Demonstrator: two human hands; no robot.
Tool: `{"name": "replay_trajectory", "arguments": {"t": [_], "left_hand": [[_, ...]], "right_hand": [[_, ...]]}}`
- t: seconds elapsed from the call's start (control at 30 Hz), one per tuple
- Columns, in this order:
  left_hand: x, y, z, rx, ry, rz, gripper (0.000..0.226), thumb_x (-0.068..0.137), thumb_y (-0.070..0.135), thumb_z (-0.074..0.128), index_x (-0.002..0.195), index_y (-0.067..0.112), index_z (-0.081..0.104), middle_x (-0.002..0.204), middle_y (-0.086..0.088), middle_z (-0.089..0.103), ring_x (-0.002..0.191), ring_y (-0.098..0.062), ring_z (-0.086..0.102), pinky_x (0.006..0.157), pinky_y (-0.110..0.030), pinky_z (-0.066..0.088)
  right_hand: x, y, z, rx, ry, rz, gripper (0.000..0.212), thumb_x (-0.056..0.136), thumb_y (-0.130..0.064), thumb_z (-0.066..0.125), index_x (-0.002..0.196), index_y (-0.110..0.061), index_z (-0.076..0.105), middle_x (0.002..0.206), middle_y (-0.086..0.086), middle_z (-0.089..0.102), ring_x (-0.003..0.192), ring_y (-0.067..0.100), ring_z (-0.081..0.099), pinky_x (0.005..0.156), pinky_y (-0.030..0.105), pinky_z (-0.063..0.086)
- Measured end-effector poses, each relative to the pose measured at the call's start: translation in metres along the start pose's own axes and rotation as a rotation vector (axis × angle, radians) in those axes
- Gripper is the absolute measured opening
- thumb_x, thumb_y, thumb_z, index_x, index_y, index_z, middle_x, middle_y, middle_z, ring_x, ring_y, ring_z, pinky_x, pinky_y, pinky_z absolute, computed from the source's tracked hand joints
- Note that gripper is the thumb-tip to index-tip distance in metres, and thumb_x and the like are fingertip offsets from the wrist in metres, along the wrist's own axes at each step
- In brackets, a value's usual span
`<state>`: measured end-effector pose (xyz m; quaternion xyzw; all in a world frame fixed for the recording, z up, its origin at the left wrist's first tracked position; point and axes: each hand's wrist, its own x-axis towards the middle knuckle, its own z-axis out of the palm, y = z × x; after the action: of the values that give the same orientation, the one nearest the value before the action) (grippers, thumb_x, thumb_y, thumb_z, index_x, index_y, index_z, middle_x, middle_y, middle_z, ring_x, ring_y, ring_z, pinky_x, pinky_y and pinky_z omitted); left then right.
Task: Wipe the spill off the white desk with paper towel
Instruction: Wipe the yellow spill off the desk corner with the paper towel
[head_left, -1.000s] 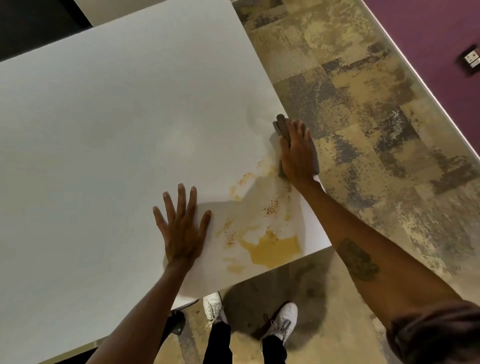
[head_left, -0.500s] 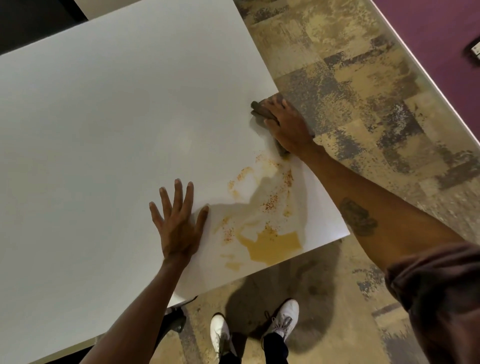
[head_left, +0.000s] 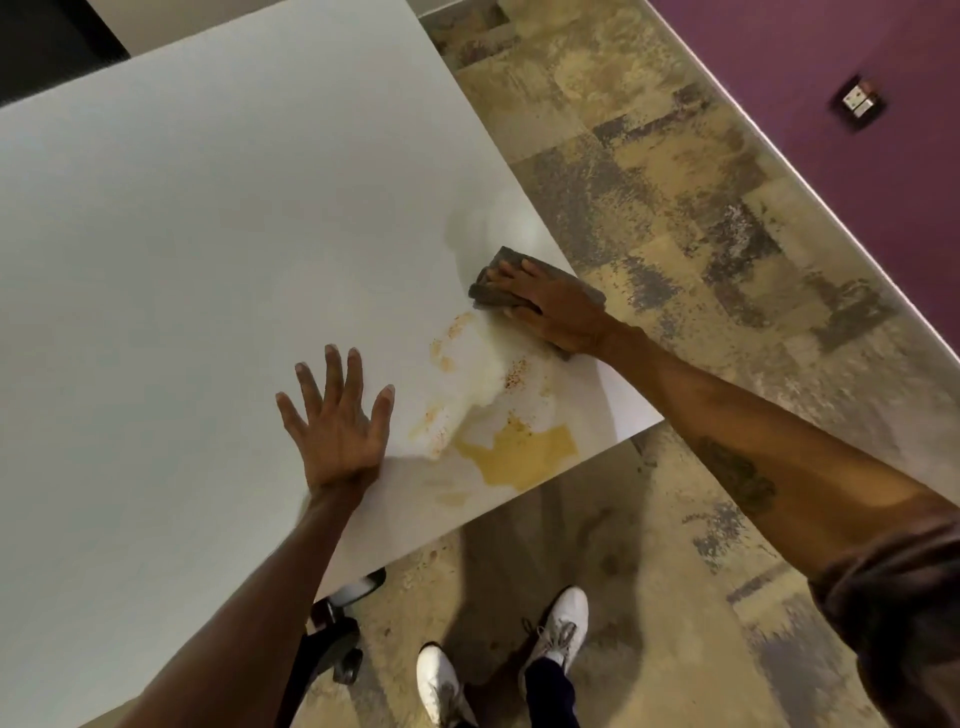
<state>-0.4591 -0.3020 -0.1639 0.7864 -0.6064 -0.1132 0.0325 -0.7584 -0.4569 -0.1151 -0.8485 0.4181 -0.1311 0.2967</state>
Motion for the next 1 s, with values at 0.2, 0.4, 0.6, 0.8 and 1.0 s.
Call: {"name": "replay_trajectory", "arguments": {"t": [0.2, 0.4, 0.6, 0.8, 1.0], "left_hand": [[0.000, -0.004, 0.004, -0.003, 0.011, 0.036, 0.078, 0.101, 0.071, 0.005, 0.166, 0.027, 0.004, 0.174, 0.006, 0.000, 0.161, -0.029, -0.004, 0.126, -0.062, -0.003], [-0.007, -0.019, 0.000, 0.003, -0.014, 0.170, 0.078, 0.101, 0.066, 0.006, 0.166, 0.022, 0.004, 0.174, 0.001, -0.001, 0.161, -0.029, -0.004, 0.125, -0.061, -0.006], [-0.013, -0.027, -0.005, 0.020, -0.052, 0.213, 0.078, 0.099, 0.070, -0.007, 0.165, 0.030, -0.006, 0.174, 0.005, -0.010, 0.160, -0.027, -0.011, 0.127, -0.060, -0.006], [-0.015, -0.021, -0.011, 0.028, -0.069, 0.207, 0.077, 0.101, 0.069, -0.001, 0.165, 0.028, -0.002, 0.174, 0.004, -0.010, 0.160, -0.029, -0.014, 0.127, -0.063, -0.003], [-0.015, -0.018, -0.015, 0.006, -0.065, 0.196, 0.077, 0.100, 0.069, 0.008, 0.165, 0.029, -0.003, 0.173, 0.005, -0.013, 0.159, -0.029, -0.018, 0.125, -0.065, -0.007]], "right_hand": [[-0.052, -0.022, 0.012, 0.031, 0.020, 0.047, 0.045, 0.103, -0.009, 0.047, 0.148, -0.003, 0.038, 0.158, 0.014, 0.032, 0.151, 0.027, 0.020, 0.126, 0.036, 0.008], [-0.105, -0.045, 0.030, 0.070, 0.055, 0.111, 0.044, 0.103, -0.009, 0.047, 0.146, -0.003, 0.041, 0.158, 0.016, 0.032, 0.151, 0.030, 0.018, 0.125, 0.041, 0.006], [-0.130, -0.076, 0.060, 0.059, 0.254, 0.249, 0.042, 0.102, -0.006, 0.050, 0.144, -0.005, 0.046, 0.155, 0.014, 0.038, 0.149, 0.024, 0.023, 0.125, 0.027, 0.002], [-0.109, -0.114, 0.095, 0.167, 0.567, 0.503, 0.040, 0.104, -0.015, 0.042, 0.143, -0.014, 0.049, 0.152, 0.008, 0.044, 0.147, 0.021, 0.030, 0.124, 0.047, 0.018], [-0.065, -0.123, 0.114, 0.143, 0.751, 0.806, 0.053, 0.100, -0.017, 0.040, 0.151, -0.007, 0.031, 0.158, 0.016, 0.030, 0.147, 0.028, 0.023, 0.122, 0.044, 0.015]]}}
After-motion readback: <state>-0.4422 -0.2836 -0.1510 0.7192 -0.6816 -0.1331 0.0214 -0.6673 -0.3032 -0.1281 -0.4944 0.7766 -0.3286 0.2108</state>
